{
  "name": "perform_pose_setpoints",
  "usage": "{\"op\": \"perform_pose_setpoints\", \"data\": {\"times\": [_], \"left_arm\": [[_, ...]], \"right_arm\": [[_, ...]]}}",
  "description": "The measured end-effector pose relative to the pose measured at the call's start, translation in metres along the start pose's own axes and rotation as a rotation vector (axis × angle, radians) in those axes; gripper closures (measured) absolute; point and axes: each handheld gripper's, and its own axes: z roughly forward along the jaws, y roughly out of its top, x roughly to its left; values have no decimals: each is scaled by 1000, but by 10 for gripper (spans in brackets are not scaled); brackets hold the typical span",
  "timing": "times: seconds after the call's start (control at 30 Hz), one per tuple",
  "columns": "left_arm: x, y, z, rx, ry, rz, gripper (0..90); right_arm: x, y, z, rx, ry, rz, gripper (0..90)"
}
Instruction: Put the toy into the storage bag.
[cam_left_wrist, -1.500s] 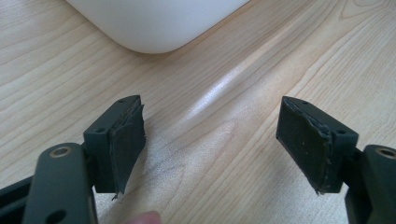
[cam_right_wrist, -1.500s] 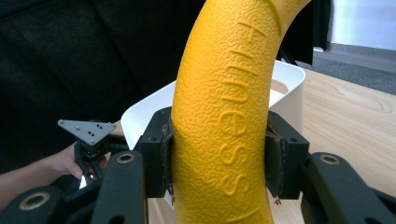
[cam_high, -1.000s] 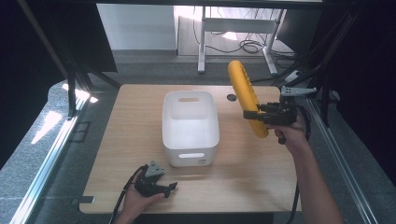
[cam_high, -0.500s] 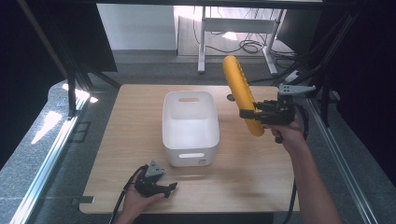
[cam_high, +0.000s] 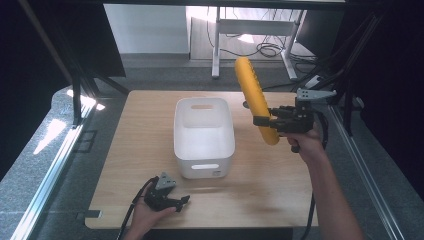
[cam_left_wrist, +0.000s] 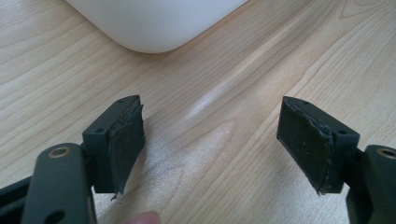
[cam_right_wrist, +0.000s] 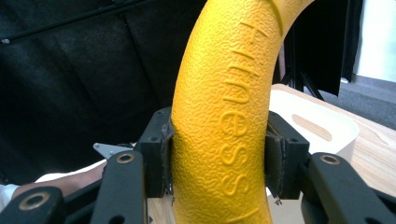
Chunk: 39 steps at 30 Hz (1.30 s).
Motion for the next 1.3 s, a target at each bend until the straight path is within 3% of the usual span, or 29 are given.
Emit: {"op": "perform_pose_setpoints", "data": {"times": [0.67,1.3], "left_arm": [[0,0,1,7,-6,8,234],[-1,0,1,10,-8,4,234]], "right_arm": [[25,20,10,-36,56,-66,514],[38,28,20,-60,91,-85,513]]}}
